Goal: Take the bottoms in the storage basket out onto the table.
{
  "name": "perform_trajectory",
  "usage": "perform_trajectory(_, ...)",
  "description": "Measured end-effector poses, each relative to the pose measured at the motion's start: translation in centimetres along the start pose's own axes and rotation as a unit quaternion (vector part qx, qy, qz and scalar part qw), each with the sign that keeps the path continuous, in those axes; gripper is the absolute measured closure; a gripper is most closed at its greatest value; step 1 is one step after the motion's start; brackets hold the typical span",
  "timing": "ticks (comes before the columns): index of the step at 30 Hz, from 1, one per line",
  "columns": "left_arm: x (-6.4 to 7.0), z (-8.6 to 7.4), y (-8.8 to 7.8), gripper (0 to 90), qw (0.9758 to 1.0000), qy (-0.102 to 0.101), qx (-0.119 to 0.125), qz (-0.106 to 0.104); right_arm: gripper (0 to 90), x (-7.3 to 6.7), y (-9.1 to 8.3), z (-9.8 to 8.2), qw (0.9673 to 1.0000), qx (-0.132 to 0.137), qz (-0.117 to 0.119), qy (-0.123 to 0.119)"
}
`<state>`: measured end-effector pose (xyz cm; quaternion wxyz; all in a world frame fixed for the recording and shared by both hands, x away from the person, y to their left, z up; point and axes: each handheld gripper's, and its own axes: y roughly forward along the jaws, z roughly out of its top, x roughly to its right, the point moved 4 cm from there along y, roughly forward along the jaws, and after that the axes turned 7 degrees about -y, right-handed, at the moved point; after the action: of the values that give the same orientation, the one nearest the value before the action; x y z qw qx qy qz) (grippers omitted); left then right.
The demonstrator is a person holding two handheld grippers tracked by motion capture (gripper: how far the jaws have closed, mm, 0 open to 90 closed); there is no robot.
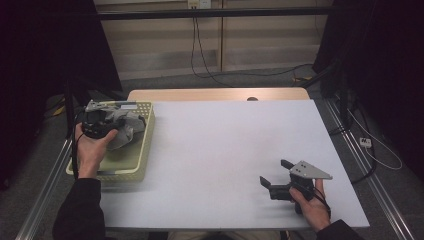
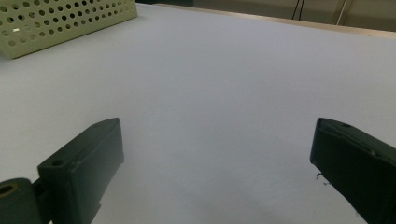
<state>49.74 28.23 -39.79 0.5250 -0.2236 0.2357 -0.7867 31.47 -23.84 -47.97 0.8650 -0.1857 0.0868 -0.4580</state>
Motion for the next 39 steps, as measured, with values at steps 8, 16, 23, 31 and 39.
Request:
perform_trajectory(8, -0.2, 0.8, -1.4, 77.9, 0.9984, -0.01, 0.055, -0.004, 2.7, 0.0, 0.0, 0.0, 1.0, 0.0, 0.0, 0.001)
perform_trajectory(16, 0.0, 1.6, -2.8, 78.0, 0.9933, -0.025, 0.112, -0.013, 2.7, 0.0, 0.0, 0.0, 1.0, 0.0, 0.0, 0.0)
perform_trajectory(23, 0.0, 2.0, -3.7, 78.0, 0.9894, -0.038, 0.139, -0.015, 2.7, 0.0, 0.0, 0.0, 1.0, 0.001, 0.0, 0.002)
perform_trajectory(31, 0.8, 2.8, -4.8, 78.1, 0.9859, -0.035, 0.161, -0.028, 2.7, 0.0, 0.0, 0.0, 1.0, 0.0, 0.0, 0.002)
perform_trajectory(39, 0.8, 3.1, -5.5, 78.1, 0.9827, -0.041, 0.177, -0.035, 2.7, 0.0, 0.0, 0.0, 1.0, 0.0, 0.0, 0.003)
